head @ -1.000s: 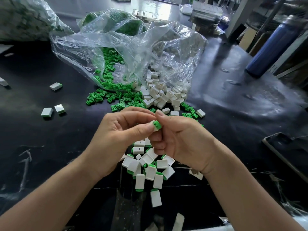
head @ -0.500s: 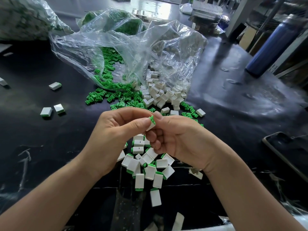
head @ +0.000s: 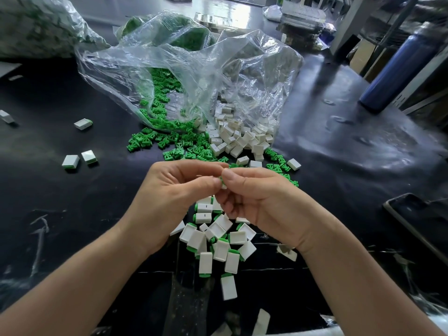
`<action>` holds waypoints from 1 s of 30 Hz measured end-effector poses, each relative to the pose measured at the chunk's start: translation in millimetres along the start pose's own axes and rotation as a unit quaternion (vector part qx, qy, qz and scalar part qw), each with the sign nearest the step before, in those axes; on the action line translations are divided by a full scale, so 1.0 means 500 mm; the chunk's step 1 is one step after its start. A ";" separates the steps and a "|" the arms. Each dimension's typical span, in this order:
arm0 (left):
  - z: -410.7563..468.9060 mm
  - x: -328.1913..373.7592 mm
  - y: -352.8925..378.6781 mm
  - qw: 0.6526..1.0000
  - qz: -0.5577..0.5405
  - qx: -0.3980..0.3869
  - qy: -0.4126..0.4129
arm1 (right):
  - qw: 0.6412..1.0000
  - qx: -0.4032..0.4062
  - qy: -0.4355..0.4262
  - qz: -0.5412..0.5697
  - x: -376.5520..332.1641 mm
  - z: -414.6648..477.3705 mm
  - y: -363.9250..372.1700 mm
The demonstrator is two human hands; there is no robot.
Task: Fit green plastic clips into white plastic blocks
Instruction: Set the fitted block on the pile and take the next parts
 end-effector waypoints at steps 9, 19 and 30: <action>0.003 -0.007 0.000 1.000 -0.005 0.017 -0.009 | 1.000 -0.006 0.012 0.007 -0.001 0.001 -0.001; -0.003 0.005 0.006 1.000 0.000 -0.009 0.010 | 1.000 0.006 0.006 0.000 0.003 0.002 0.005; -0.002 -0.003 0.005 1.000 0.000 -0.001 0.011 | 1.000 0.005 0.001 0.010 0.004 0.003 0.001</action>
Point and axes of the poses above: each hand's wrist, its own z-axis towards the middle knuckle, its own y-axis out of the palm, x = y × z, the point moved 2 cm from there along z, towards the middle knuckle, and after that the axes turned 8 degrees about x, right-handed, at the moved point
